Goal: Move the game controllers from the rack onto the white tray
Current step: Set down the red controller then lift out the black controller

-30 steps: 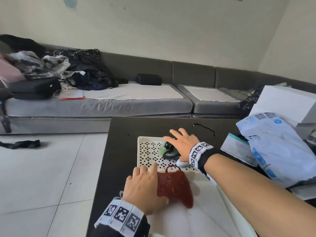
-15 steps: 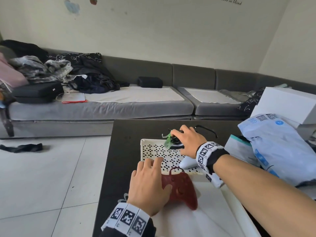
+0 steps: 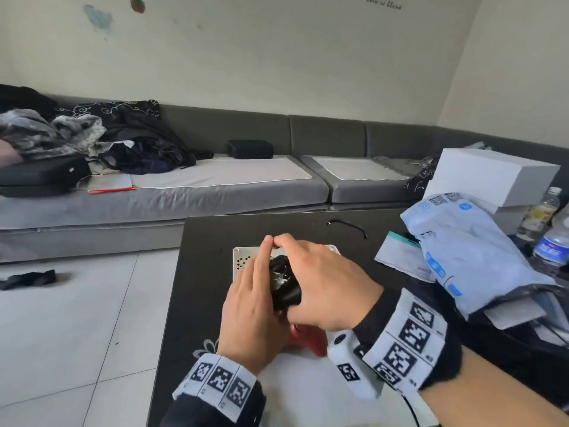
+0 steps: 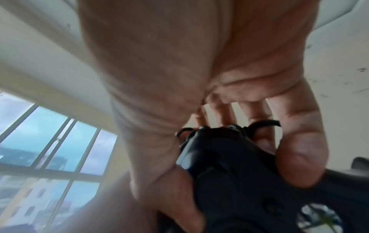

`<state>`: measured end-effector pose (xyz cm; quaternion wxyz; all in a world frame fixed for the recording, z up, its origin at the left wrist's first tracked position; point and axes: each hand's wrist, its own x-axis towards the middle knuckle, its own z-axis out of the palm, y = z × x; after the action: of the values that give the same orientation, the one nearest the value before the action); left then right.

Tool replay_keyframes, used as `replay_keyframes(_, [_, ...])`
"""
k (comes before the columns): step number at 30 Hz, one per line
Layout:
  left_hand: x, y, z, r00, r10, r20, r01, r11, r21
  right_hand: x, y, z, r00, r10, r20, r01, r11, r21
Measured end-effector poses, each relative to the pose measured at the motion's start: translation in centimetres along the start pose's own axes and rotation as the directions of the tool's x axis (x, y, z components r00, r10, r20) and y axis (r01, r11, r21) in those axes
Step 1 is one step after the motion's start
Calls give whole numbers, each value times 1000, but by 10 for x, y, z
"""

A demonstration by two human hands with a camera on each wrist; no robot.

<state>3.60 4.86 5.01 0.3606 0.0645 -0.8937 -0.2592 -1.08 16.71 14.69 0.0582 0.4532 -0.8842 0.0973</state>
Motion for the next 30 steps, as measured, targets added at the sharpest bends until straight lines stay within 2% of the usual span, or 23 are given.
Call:
replay_keyframes(5, [-13, 2, -5, 999, -4, 36, 10, 984, -175, -20, -1, 3, 999, 2, -47, 6, 986, 166])
replay_keyframes(8, [-18, 9, -13, 988, -110, 110, 142, 930, -338, -30, -4, 6, 995, -16, -100, 29, 990, 135])
replay_keyframes(12, [-21, 9, -11, 961, -222, 165, 276, 784, -556, -38, 3, 8, 964, -26, -266, 113, 941, 318])
replay_keyframes(15, [-24, 6, -5, 919, -287, 269, 390, 576, -718, -45, 29, 10, 904, 106, -414, 114, 874, 473])
replay_keyframes(16, [-25, 4, -5, 902, -297, 314, 428, 514, -743, -47, 39, 12, 903, 184, -387, 57, 844, 533])
replay_keyframes(18, [-26, 1, -6, 874, -260, 410, 485, 420, -767, -51, 53, 18, 940, 292, -178, -101, 735, 671])
replay_keyframes(20, [-28, 2, -10, 843, -230, 486, 538, 349, -768, -52, 59, 30, 961, 272, 60, -199, 521, 830])
replay_keyframes(21, [-29, 2, -11, 823, -233, 518, 568, 317, -760, -53, 59, 35, 959, 249, 133, -230, 415, 880])
replay_keyframes(23, [-33, 3, -9, 779, -227, 584, 627, 273, -730, -55, 57, 46, 946, 245, 212, -280, 291, 915])
replay_keyframes(27, [-40, -11, -5, 670, -280, 688, 742, 282, -608, -59, 62, 71, 901, 252, 354, -408, 214, 888])
replay_keyframes(30, [-44, -14, -6, 579, -263, 772, 808, 310, -501, -63, 64, 89, 871, 248, 424, -469, 166, 867])
